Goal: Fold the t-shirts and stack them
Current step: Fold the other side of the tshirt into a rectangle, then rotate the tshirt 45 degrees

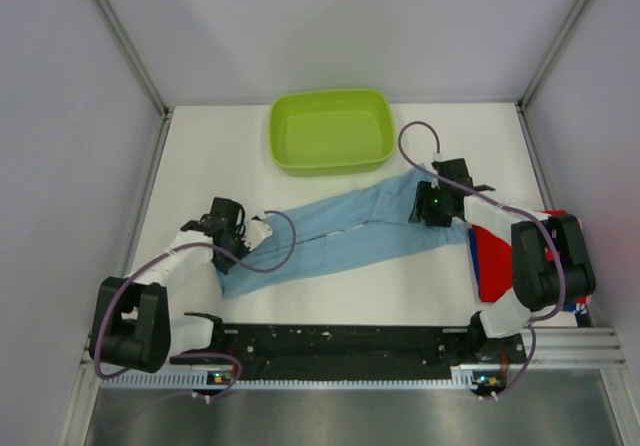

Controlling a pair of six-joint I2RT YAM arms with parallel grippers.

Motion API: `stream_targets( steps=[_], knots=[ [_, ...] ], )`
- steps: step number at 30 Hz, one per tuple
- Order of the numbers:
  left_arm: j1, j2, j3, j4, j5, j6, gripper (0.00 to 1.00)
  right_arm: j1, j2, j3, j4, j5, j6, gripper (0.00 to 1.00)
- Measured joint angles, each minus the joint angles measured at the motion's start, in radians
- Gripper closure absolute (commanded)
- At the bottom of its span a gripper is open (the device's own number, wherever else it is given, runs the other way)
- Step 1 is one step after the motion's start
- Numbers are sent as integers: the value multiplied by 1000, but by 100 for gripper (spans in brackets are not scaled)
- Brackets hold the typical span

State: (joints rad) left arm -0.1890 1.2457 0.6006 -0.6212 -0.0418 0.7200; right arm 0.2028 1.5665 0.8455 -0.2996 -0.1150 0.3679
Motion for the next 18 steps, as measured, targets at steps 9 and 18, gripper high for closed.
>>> stream_targets(
  steps=[9,18],
  knots=[
    [12,-24,179,-176,58,9,58,18,-123,1,-40,-45,-68,48],
    [143,59,366,-154,56,-68,54,431,-318,2,120,-104,-369,47]
  ],
)
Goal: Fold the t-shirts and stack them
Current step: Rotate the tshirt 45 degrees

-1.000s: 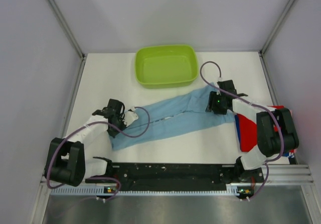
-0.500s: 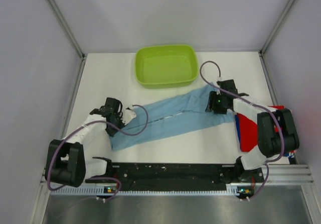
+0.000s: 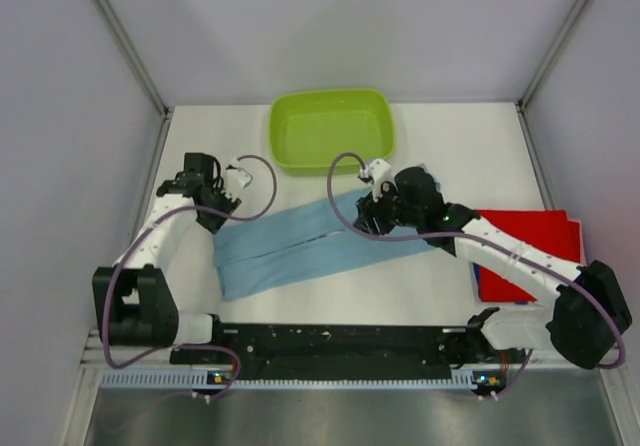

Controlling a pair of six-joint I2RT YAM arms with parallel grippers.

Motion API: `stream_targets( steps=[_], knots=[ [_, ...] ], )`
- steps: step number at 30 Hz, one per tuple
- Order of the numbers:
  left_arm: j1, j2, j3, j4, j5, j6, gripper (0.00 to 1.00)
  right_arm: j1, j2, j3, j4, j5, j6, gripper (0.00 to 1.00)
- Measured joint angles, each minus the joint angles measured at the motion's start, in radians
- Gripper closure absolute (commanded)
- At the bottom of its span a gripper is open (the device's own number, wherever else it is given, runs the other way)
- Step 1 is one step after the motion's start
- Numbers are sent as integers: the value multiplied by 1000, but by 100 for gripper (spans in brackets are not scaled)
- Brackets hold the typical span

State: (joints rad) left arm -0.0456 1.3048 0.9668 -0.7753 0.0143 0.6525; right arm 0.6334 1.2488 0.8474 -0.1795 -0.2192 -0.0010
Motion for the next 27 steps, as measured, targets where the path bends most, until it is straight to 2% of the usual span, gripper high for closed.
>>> stream_targets(
  steps=[2,4,8,12,17,22,27],
  knots=[
    [34,84,40,21,-12,-28,54,47,5,11,3,11,-17,49],
    [57,163,67,52,-23,-50,54,23,31,42,-30,61,8,57],
    [76,272,77,118,-56,-72,58,-130,91,61,-83,148,143,63],
    [76,343,79,162,-61,-75,63,-311,101,-48,-94,172,288,71],
    [64,382,69,193,-62,-59,64,-430,237,-113,-116,133,377,76],
    [15,364,11,216,-100,-18,65,-542,408,54,-128,10,405,76],
    [-100,279,-101,235,-171,41,64,-570,632,372,-275,47,332,74]
  ],
)
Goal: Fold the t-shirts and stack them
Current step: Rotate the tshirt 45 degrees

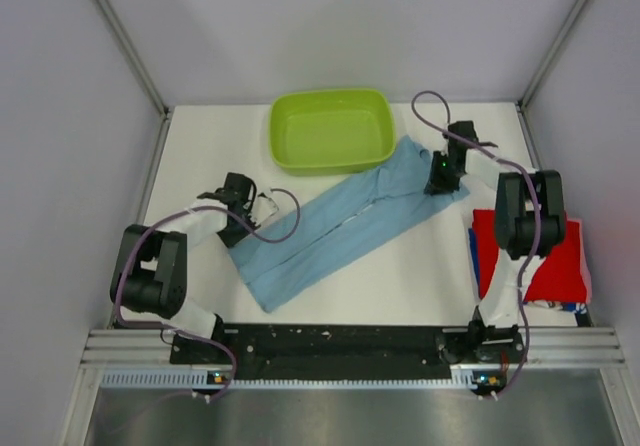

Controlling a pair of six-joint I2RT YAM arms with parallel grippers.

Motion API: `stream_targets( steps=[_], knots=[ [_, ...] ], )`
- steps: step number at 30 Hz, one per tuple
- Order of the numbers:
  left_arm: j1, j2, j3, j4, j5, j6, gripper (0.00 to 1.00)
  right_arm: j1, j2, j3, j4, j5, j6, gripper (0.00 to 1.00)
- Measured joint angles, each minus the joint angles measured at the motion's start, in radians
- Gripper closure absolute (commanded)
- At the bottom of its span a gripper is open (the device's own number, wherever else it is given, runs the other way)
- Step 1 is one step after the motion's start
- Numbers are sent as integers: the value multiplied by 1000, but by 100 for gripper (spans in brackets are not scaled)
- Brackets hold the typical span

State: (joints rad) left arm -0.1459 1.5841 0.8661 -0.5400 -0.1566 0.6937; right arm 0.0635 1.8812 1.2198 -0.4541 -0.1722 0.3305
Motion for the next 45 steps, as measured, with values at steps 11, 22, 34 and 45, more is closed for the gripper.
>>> stream_targets(
  steps=[11,22,34,45],
  knots=[
    [-369,-109,-79,-141,100,0,64,-111,247,403,-190,201,-137,70],
    [-492,-311,-80,-212,216,0,60,-198,311,522,-219,181,-257,52],
    [-470,-289,-83,9,337,257,53,140,-533,-93,252,-114,-383,43],
    [-470,-206,-145,131,411,447,55,709,-1006,-716,310,-380,-778,38]
  ],
)
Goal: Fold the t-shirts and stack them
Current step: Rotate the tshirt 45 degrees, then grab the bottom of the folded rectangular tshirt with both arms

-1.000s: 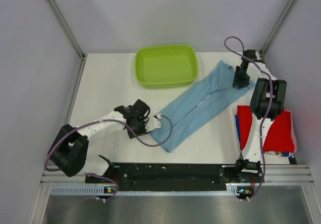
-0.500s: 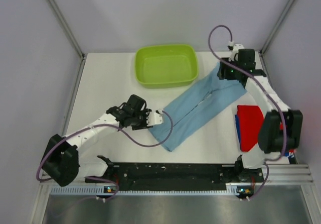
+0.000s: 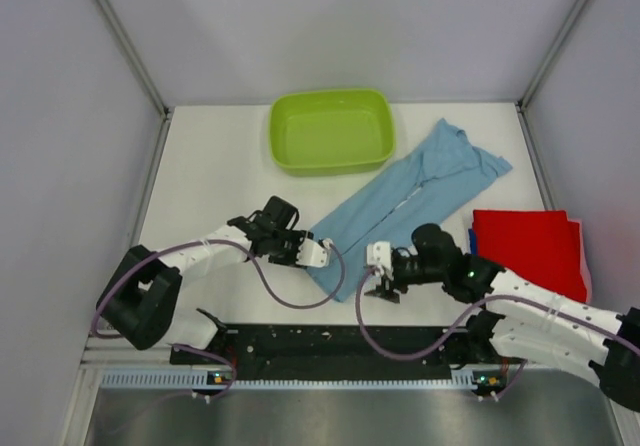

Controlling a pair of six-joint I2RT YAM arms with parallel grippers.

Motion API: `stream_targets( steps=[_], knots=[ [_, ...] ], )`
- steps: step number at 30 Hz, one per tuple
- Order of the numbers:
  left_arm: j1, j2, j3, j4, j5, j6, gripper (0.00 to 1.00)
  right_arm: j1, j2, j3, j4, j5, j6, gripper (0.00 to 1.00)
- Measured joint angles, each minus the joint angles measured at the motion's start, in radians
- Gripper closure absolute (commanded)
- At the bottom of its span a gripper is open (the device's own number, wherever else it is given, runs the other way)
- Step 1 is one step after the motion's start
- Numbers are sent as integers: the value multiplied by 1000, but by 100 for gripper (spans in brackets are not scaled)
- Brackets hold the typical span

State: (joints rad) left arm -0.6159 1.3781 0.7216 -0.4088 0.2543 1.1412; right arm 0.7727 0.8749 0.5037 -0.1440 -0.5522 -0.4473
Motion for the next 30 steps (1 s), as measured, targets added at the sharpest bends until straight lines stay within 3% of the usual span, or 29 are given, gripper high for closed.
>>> stream_targets(
  steps=[4,7,10,12,18,20,24,26,30],
  knots=[
    [0,36,-26,19,-6,40,59,244,14,-53,-14,115,-54,38],
    [0,48,-27,45,-15,47,72,362,98,-72,75,223,-100,38],
    [-1,56,-31,64,-25,48,92,412,225,-84,159,314,-148,38],
    [-2,54,-41,68,-29,55,100,426,318,-81,209,374,-174,37],
    [-9,31,-63,71,-35,61,100,448,480,-51,358,480,-225,39],
    [-11,20,-67,56,-34,58,100,461,505,-43,382,495,-231,47],
    [-17,0,-70,11,-33,38,100,512,520,-35,369,499,-230,94],
    [-18,-15,-70,-26,-31,24,100,535,520,-25,325,486,-216,100],
    [-22,-65,-63,-141,-29,-8,100,584,476,0,203,448,-187,100]
  ],
)
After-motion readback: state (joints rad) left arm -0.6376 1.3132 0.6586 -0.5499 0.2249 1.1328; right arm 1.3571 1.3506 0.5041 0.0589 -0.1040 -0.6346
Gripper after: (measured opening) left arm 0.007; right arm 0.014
